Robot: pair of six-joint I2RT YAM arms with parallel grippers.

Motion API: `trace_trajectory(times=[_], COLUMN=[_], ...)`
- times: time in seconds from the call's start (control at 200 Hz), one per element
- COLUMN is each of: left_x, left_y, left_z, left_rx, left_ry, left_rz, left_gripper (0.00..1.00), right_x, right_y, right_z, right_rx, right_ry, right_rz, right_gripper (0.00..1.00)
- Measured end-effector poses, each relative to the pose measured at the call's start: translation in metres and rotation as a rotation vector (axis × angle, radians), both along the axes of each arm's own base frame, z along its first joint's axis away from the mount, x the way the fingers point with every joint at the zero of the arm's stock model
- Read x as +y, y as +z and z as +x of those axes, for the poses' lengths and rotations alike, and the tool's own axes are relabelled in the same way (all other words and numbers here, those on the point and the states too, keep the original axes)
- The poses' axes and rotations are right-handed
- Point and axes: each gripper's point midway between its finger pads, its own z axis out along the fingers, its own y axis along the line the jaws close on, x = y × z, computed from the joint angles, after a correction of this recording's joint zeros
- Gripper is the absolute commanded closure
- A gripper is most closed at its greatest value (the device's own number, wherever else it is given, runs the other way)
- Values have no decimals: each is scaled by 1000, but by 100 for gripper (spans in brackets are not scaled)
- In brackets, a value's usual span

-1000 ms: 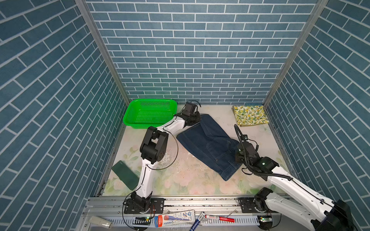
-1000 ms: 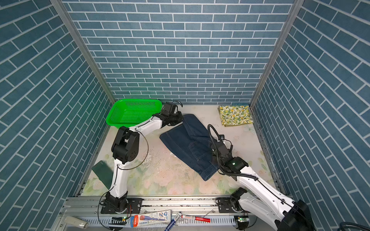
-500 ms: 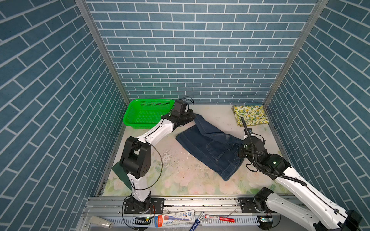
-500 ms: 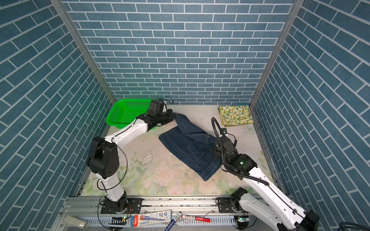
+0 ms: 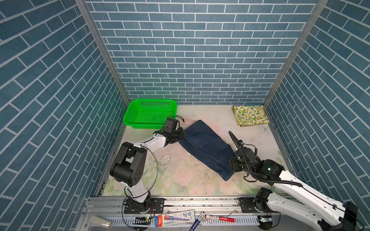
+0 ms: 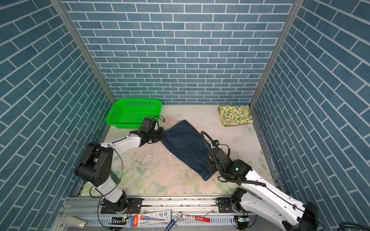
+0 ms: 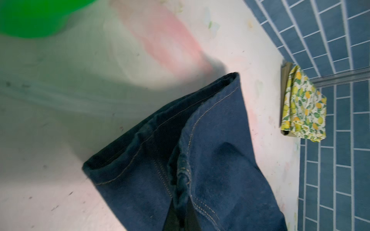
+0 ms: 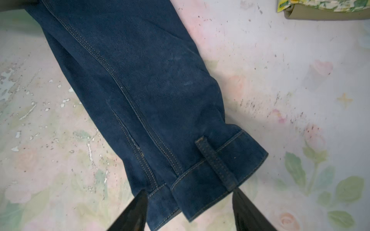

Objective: Fold and stack skirts
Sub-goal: Fold the skirt at the center of the table.

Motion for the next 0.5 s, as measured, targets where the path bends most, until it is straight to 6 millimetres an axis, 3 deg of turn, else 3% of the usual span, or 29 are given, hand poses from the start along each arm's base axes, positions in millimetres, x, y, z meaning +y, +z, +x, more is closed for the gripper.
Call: trace_trajectory(times=[0.135, 0.245, 0.5], left_x=[3, 4, 3], left_y=[-26, -39, -42], left_z=[-7, -9, -5], left_rx=[39, 58, 49], left_ry=[8, 8, 9], left_rz=[4, 11, 9], left_gripper=[100, 100, 100], right_x=[-5, -10, -10], right_y=[10, 7, -42], right_z=[-10, -14, -23], right_rx=[7, 47, 218], right_ry=[-54, -119, -258], right_rz=[101, 132, 86], right_gripper=[28, 34, 41])
